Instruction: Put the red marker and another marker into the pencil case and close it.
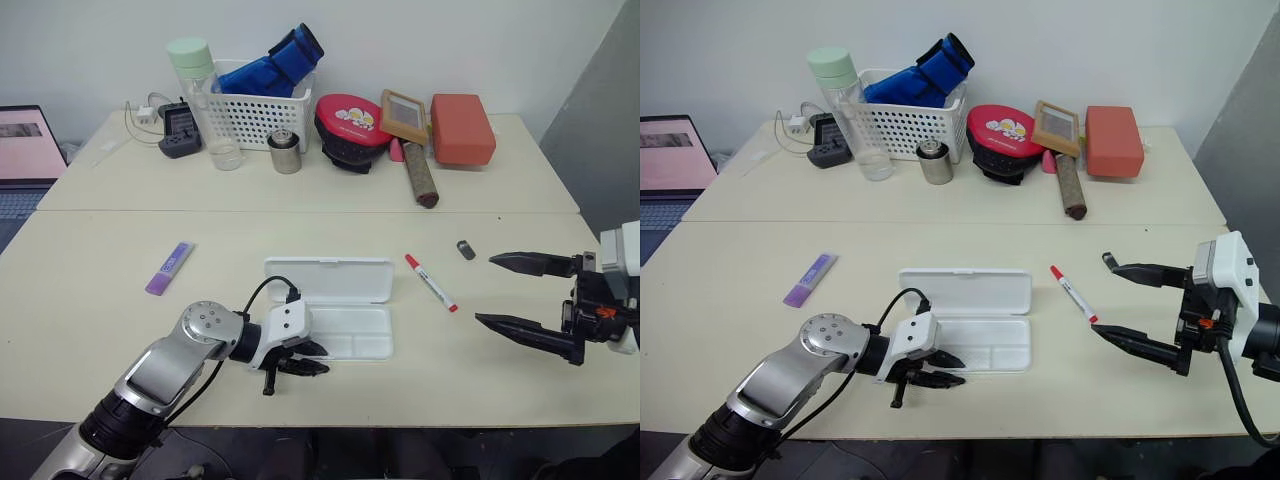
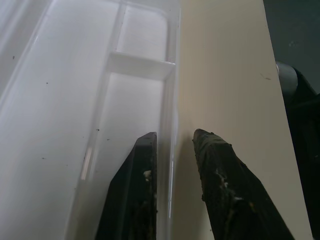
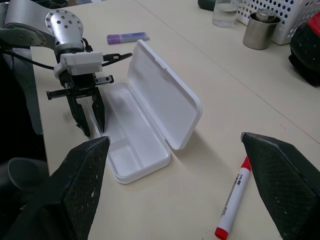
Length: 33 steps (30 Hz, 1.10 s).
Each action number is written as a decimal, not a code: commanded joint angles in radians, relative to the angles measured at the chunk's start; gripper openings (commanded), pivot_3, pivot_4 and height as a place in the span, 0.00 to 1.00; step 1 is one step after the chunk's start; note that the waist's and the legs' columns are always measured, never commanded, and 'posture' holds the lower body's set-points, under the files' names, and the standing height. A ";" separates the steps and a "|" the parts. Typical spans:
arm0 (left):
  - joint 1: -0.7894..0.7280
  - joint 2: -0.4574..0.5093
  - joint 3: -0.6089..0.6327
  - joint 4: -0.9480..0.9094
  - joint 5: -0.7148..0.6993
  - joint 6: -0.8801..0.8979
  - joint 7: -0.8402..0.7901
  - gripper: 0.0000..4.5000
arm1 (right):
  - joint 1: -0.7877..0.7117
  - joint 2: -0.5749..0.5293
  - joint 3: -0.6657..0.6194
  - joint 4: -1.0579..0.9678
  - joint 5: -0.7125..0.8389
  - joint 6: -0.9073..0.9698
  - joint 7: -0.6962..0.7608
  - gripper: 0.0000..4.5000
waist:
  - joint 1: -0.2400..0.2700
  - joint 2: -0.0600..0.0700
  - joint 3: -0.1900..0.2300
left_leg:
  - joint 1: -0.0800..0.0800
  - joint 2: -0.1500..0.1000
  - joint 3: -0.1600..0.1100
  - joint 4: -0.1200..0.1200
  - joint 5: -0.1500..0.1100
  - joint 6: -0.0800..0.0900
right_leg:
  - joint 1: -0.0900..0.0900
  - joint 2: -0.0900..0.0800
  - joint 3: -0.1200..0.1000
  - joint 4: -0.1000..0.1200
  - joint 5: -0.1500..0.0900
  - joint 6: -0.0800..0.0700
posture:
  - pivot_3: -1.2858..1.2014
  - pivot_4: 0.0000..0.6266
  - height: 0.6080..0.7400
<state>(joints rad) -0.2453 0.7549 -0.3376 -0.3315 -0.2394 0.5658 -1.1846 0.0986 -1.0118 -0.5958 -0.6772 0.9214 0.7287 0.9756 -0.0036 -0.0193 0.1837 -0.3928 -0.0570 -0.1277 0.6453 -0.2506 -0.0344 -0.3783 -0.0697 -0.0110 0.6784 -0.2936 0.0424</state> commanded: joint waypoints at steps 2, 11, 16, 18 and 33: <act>0.009 0.013 0.057 -0.078 -0.070 0.054 0.011 0.46 | -0.006 -0.002 -0.007 -0.012 0.000 -0.023 0.002 1.00 | 0.000 0.000 0.000 | 0.000 0.000 0.000 0.000 0.000 0.000 | 0.000 0.000 0.000 0.000 0.000 0.000 | 0.52 0.24 1.00; -0.019 0.004 0.229 -0.216 -0.339 0.239 0.040 0.72 | -0.025 0.005 0.017 -0.003 0.008 -0.030 -0.001 1.00 | 0.000 0.000 0.000 | 0.000 0.000 0.000 0.000 0.000 0.000 | 0.000 0.000 0.000 0.000 0.000 0.000 | 0.52 0.24 1.00; -0.036 -0.013 0.358 -0.251 -0.453 0.322 0.145 0.89 | -0.057 0.008 0.044 0.006 0.023 -0.030 -0.006 1.00 | -0.001 0.000 0.000 | 0.000 0.000 0.000 0.000 0.000 0.000 | 0.000 0.000 0.000 0.000 0.000 0.000 | 0.52 0.24 1.00; -0.037 -0.001 0.416 -0.235 -0.469 0.336 0.187 0.93 | -0.070 0.008 0.058 0.014 0.020 -0.034 -0.002 1.00 | -0.001 0.000 0.000 | 0.000 0.000 -0.001 0.000 0.000 0.000 | 0.000 0.000 0.000 0.000 0.000 0.000 | 0.52 0.24 1.00; -0.087 0.095 0.640 -0.063 -0.478 0.302 0.304 0.98 | -0.208 0.006 0.175 0.120 -0.038 -0.046 -0.018 1.00 | -0.001 0.000 0.000 | 0.000 0.000 0.000 0.000 0.000 0.000 | 0.000 0.000 0.000 0.000 0.000 0.000 | 0.52 0.24 1.00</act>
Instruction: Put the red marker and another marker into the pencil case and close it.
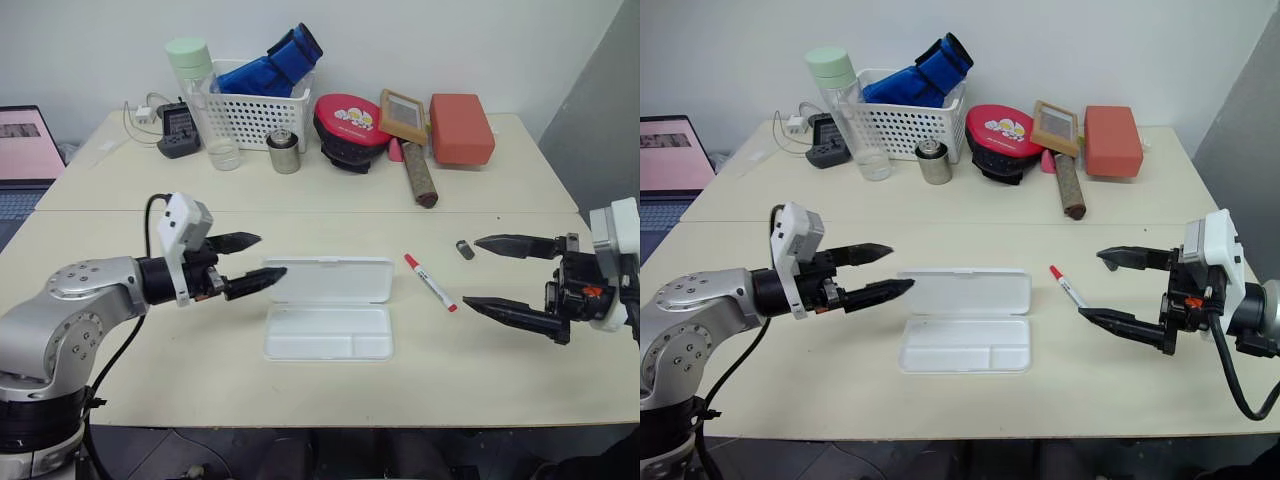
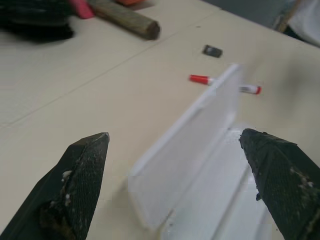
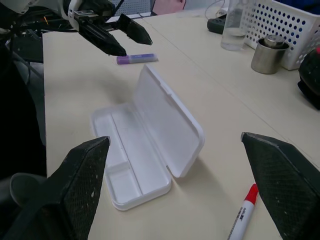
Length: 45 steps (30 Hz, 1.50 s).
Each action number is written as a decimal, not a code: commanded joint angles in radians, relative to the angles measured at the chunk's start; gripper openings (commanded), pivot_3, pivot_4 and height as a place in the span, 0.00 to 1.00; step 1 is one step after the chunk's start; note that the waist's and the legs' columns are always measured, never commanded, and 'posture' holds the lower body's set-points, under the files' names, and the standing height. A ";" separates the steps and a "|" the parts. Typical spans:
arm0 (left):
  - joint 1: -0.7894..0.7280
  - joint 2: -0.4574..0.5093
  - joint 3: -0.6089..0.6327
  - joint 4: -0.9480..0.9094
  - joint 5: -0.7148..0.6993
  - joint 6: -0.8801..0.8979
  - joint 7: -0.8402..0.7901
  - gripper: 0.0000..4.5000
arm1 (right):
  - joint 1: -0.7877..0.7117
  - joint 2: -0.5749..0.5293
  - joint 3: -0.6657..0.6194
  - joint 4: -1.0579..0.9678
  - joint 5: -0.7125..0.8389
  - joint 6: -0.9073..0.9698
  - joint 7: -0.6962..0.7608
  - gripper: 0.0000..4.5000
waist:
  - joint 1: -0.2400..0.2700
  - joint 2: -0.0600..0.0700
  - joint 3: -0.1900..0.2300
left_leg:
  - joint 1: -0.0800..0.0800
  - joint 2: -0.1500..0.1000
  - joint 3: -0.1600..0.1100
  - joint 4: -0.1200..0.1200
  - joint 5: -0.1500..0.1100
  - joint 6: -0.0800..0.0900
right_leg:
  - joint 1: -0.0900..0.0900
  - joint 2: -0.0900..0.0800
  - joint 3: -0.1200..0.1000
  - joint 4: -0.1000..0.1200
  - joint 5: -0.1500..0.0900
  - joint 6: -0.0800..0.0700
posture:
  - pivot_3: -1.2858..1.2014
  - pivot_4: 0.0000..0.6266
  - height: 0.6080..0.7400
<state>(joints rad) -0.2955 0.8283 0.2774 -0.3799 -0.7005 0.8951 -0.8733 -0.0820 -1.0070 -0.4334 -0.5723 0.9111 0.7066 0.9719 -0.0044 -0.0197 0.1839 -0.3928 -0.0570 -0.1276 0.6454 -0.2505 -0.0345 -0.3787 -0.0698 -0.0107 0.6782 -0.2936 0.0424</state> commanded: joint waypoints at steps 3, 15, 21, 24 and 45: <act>-0.047 0.017 0.005 -0.069 -0.069 -0.036 -0.057 0.98 | -0.048 -0.012 0.062 0.030 -0.085 0.004 -0.072 1.00 | 0.000 0.000 0.000 | -0.001 0.000 0.000 0.000 0.000 0.000 | -0.001 0.000 0.000 0.000 0.000 0.000 | 0.52 0.24 1.00; -0.099 0.109 -0.050 -0.140 -0.171 -0.086 -0.266 0.98 | -0.236 0.228 0.453 0.041 -0.327 0.432 -0.632 1.00 | -0.007 0.000 0.000 | -0.002 0.002 -0.002 0.000 0.000 -0.001 | -0.003 -0.001 0.002 0.001 -0.001 -0.002 | 0.52 0.24 1.00; -0.158 0.098 -0.105 -0.144 -0.175 -0.094 -0.258 0.98 | -0.234 0.332 0.558 0.095 -0.452 0.436 -0.718 1.00 | -0.006 0.000 0.000 | -0.006 -0.001 -0.002 0.000 0.001 -0.001 | -0.007 -0.001 0.002 0.002 -0.001 -0.002 | 0.52 0.24 1.00; -0.174 0.101 -0.118 -0.137 -0.166 -0.099 -0.254 0.98 | -0.234 0.348 0.559 0.149 -0.493 0.431 -0.728 1.00 | -0.010 0.000 0.000 | -0.006 -0.001 -0.001 0.000 0.001 -0.001 | -0.007 -0.001 0.001 0.002 0.000 -0.001 | 0.52 0.24 1.00; -0.190 0.093 -0.132 -0.132 -0.157 -0.127 -0.236 1.00 | -0.231 0.344 0.504 0.178 -0.522 0.441 -0.664 0.06 | -0.019 0.000 0.000 | -0.004 -0.001 -0.001 0.000 0.001 -0.001 | -0.005 0.000 0.001 0.003 0.000 -0.001 | 0.52 0.24 1.00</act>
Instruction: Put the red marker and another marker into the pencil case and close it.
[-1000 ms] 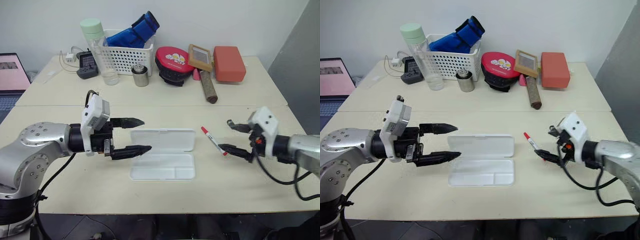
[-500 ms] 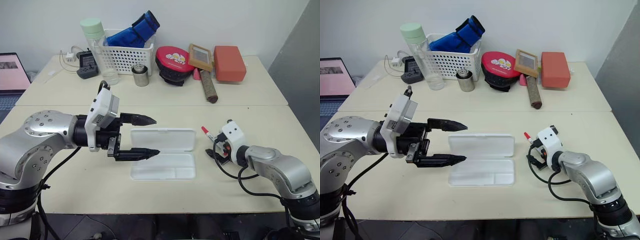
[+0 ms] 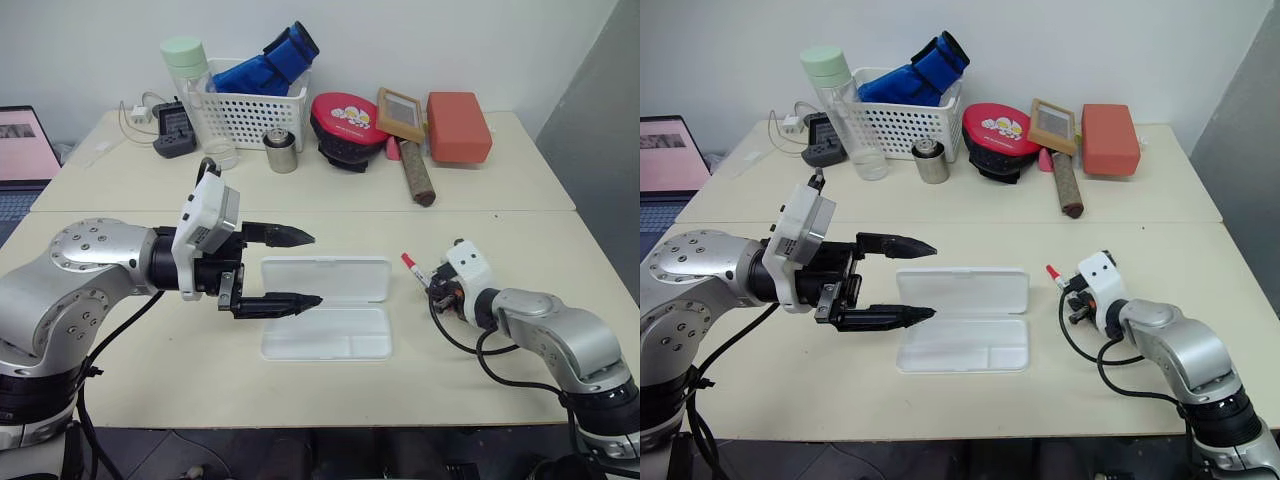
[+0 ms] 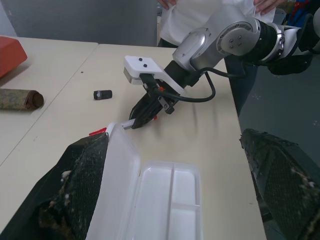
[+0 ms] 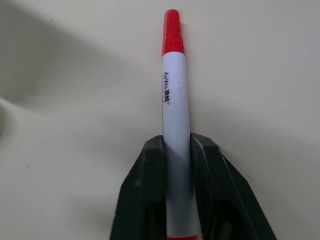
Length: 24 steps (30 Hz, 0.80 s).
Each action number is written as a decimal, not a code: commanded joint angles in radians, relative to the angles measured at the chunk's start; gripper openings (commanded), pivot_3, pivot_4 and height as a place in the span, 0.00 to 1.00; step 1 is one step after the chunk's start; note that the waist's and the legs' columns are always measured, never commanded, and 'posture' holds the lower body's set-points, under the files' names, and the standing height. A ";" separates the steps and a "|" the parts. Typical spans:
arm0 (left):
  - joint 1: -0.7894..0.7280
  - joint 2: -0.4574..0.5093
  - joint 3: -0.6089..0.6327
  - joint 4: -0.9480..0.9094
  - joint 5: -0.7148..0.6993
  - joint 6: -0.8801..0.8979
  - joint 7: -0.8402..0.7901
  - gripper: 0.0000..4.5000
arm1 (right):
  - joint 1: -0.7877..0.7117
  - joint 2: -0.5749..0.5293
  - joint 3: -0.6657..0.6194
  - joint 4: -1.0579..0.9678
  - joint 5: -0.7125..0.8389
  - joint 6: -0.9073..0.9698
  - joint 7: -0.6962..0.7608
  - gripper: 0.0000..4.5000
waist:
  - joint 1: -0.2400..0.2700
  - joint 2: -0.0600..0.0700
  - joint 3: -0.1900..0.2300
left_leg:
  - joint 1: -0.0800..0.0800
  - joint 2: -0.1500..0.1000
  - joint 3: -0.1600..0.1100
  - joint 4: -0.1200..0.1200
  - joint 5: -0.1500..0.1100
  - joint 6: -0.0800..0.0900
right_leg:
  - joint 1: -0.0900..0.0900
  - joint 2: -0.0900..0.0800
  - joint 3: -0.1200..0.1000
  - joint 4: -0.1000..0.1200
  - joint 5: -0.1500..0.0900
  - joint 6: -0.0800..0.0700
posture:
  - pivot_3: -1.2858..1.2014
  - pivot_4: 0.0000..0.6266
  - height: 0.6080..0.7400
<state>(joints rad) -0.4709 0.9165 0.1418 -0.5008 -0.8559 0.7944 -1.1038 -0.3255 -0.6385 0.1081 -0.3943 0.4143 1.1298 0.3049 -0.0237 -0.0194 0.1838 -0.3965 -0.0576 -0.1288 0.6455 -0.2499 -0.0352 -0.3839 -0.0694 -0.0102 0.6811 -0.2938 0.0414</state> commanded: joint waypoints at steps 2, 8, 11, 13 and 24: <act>-0.017 0.004 0.002 -0.010 0.002 -0.030 -0.008 1.00 | 0.012 -0.033 -0.050 -0.006 -0.021 0.019 0.012 0.06 | 0.000 0.000 0.000 | 0.000 0.000 0.000 0.000 0.000 0.000 | 0.000 0.000 0.000 0.000 0.000 0.000 | 0.52 0.24 1.00; -0.026 0.007 0.000 0.005 0.009 -0.047 -0.010 1.00 | -0.008 -0.085 -0.109 -0.061 0.004 -0.017 0.082 0.06 | -0.001 0.000 0.000 | 0.000 0.000 0.000 0.000 0.000 0.000 | -0.001 0.000 0.000 0.000 0.000 0.000 | 0.52 0.24 1.00; -0.031 0.016 0.025 0.018 -0.002 -0.044 -0.007 1.00 | -0.064 -0.145 -0.186 -0.136 0.084 -0.052 0.198 0.06 | -0.003 0.000 0.000 | -0.001 0.000 0.001 0.000 0.000 0.000 | -0.001 0.000 0.000 0.000 0.000 0.000 | 0.52 0.24 1.00; -0.028 0.024 0.044 0.027 -0.011 -0.044 -0.009 1.00 | -0.115 -0.159 -0.236 -0.190 0.166 -0.069 0.277 0.06 | -0.008 0.001 0.001 | -0.001 0.001 0.001 0.000 0.000 0.000 | -0.001 0.000 0.000 0.000 0.000 0.000 | 0.52 0.24 1.00; 0.201 0.186 0.265 0.052 -0.022 -0.031 -0.145 1.00 | -0.319 -0.205 0.080 -0.232 0.161 -0.234 0.571 0.06 | -0.018 0.001 0.001 | 0.001 0.006 0.003 0.000 0.000 0.000 | -0.002 0.005 0.001 0.000 0.000 -0.001 | 0.52 0.24 1.00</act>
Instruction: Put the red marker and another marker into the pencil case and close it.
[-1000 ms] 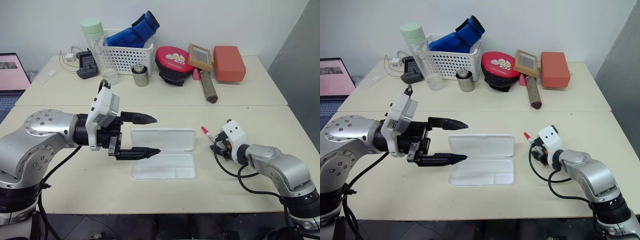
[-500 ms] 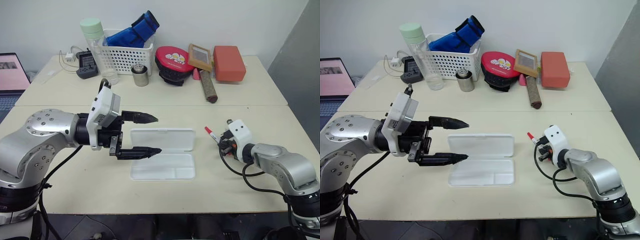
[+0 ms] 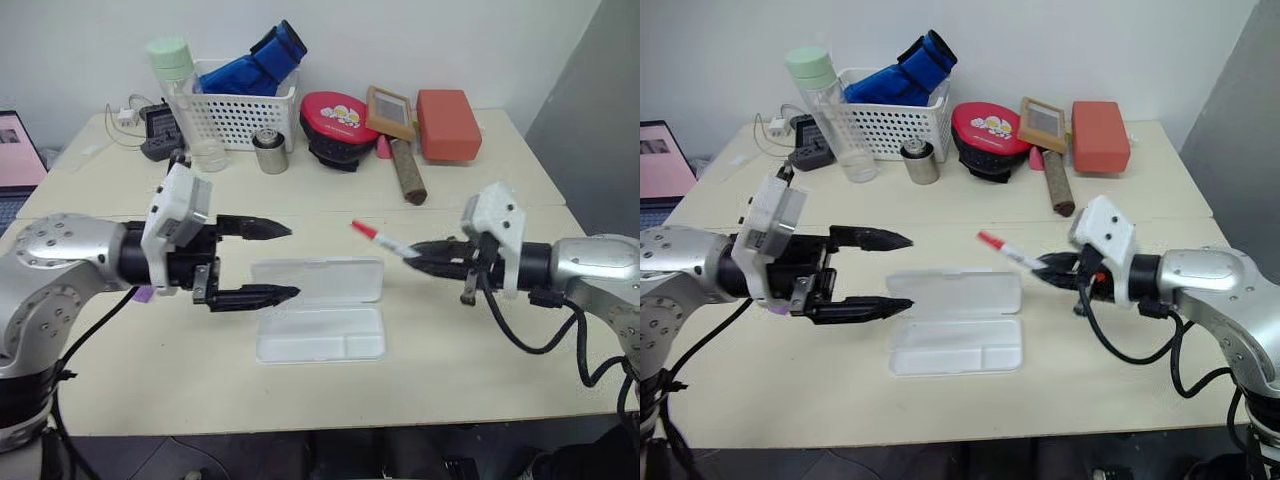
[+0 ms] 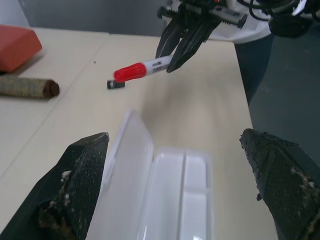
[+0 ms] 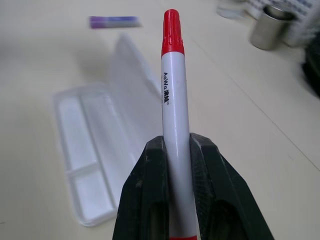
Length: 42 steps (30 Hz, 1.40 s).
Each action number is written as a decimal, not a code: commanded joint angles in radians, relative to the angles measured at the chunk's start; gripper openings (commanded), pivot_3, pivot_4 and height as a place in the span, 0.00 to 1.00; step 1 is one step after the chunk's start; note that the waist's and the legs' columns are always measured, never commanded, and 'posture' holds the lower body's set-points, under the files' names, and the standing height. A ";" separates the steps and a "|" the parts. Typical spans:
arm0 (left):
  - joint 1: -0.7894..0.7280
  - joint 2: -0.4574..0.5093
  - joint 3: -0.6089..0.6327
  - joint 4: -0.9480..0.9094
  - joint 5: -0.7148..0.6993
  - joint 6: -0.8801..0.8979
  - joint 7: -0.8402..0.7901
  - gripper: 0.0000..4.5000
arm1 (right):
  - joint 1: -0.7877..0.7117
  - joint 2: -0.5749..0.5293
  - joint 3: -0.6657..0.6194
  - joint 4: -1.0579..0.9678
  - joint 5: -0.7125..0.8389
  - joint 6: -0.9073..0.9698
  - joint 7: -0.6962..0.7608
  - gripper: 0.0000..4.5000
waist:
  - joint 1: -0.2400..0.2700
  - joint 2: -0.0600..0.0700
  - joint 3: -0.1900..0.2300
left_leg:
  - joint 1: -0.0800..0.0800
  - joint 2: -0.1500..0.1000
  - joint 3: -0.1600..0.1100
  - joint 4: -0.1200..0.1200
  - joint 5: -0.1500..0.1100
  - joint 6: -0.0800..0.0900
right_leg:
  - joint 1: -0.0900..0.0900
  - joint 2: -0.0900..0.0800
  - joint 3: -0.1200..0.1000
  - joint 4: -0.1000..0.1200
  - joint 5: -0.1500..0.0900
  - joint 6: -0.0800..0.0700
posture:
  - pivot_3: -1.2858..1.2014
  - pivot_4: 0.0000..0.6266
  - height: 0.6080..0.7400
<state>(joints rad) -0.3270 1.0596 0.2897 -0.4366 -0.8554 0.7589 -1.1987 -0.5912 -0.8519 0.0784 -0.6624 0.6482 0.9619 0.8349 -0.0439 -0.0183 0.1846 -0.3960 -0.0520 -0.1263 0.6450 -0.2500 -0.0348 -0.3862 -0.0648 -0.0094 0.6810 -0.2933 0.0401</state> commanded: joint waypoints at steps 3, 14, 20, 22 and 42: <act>0.146 0.076 0.214 -0.023 -0.025 0.021 -0.088 1.00 | -0.104 0.052 0.246 0.119 -0.170 -0.128 0.060 0.06 | 0.006 0.000 0.000 | 0.000 0.000 0.000 0.000 0.000 0.000 | 0.000 0.000 0.000 0.000 0.000 0.000 | 0.52 0.24 1.00; 0.300 0.067 0.355 -0.115 -0.059 0.047 -0.063 1.00 | -0.112 0.215 0.537 0.320 -0.406 -0.281 0.125 0.06 | 0.012 0.000 0.000 | -0.002 0.004 0.000 0.000 0.000 -0.001 | -0.003 0.000 0.000 -0.001 0.001 -0.002 | 0.52 0.24 1.00; 0.316 0.069 0.374 -0.134 -0.081 0.056 -0.038 1.00 | -0.121 0.255 0.564 0.416 -0.478 -0.351 0.153 0.06 | 0.012 0.000 0.000 | 0.000 0.008 0.001 0.000 0.000 -0.001 | -0.002 0.006 0.001 -0.001 0.002 -0.005 | 0.52 0.24 1.00; 0.316 0.070 0.374 -0.137 -0.086 0.059 -0.031 1.00 | -0.126 0.266 0.568 0.440 -0.500 -0.372 0.165 0.06 | 0.012 0.000 0.000 | 0.000 0.010 0.002 0.000 0.000 -0.001 | -0.002 0.009 0.001 -0.001 0.003 -0.006 | 0.52 0.24 1.00; 0.284 0.069 0.316 -0.125 -0.101 0.035 -0.001 1.00 | -0.116 0.300 0.489 0.395 -0.518 -0.344 0.244 0.61 | 0.012 0.000 0.000 | 0.000 0.012 0.001 0.000 0.000 -0.002 | -0.003 0.010 0.001 -0.001 0.004 -0.008 | 0.52 0.24 1.00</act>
<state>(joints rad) -0.0299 1.1270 0.6061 -0.5541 -0.9423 0.8107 -1.2073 -0.7088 -0.5478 0.6063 -0.2182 0.1086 0.6088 1.0696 -0.0317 -0.0182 0.1848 -0.3956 -0.0398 -0.1249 0.6446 -0.2500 -0.0365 -0.3891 -0.0549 -0.0083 0.6803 -0.2897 0.0318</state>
